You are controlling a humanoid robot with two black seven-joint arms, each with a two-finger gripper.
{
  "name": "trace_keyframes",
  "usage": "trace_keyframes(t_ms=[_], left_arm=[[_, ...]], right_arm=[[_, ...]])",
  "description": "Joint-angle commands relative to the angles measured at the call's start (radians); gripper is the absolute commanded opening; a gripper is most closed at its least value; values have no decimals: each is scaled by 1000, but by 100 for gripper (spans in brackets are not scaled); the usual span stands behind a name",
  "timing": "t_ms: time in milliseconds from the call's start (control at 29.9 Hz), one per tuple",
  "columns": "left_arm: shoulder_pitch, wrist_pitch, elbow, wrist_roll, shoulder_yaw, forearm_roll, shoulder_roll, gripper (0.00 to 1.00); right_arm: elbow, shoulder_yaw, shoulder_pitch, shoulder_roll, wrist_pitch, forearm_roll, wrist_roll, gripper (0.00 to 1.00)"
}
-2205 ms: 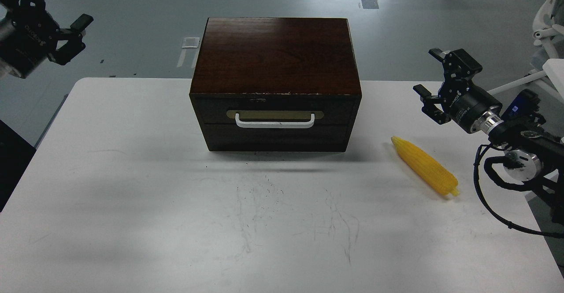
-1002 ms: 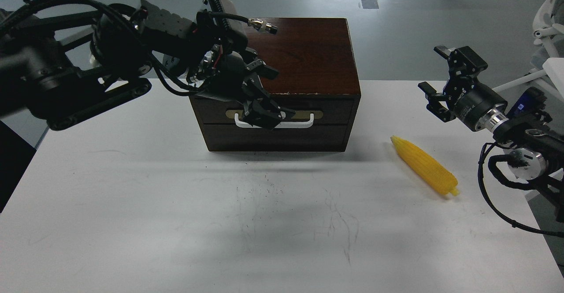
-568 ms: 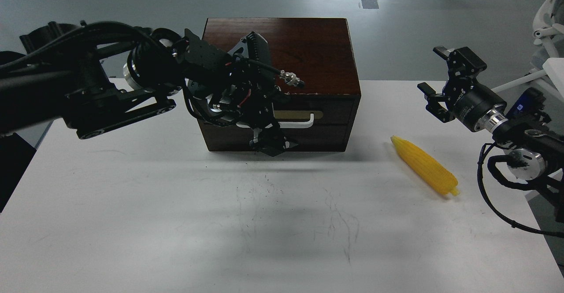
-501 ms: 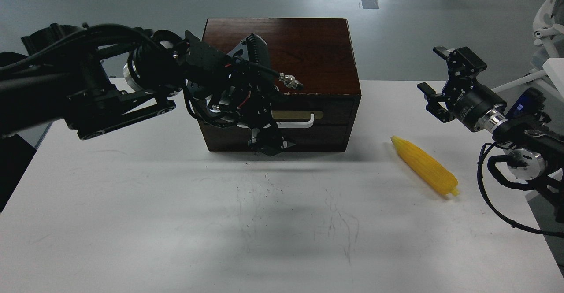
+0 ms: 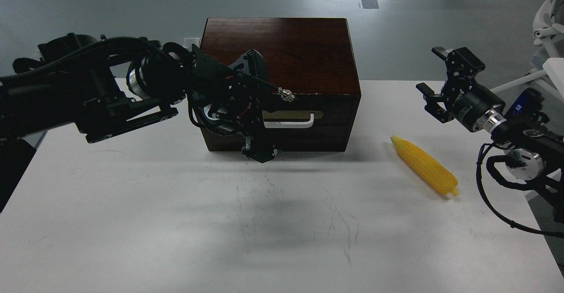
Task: Put corn in drawer with both arms
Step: 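Pull the drawer handle toward the robot with the left gripper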
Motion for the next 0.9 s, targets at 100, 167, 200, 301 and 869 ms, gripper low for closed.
trace_keyframes(t_ms=[100,167,200,301,869], left_arm=[[12,0,2,0,0,1,-3,99],[22,0,14,0,0,1,-6,99],[22,0,17,0,0,1,-7,99],[25,0,28,0,0,1,-13,99],[39,0,19,0,31,-3,-21,99]], right_arm=[[2,0,-2,-1,0,0,0,100],[2,0,-2,-1,0,0,0,100],[2,0,-2,-1,0,0,0,100],[2,2,-2,-3,0,0,0,100],[2,3,-9,-7,0,0,0,100]])
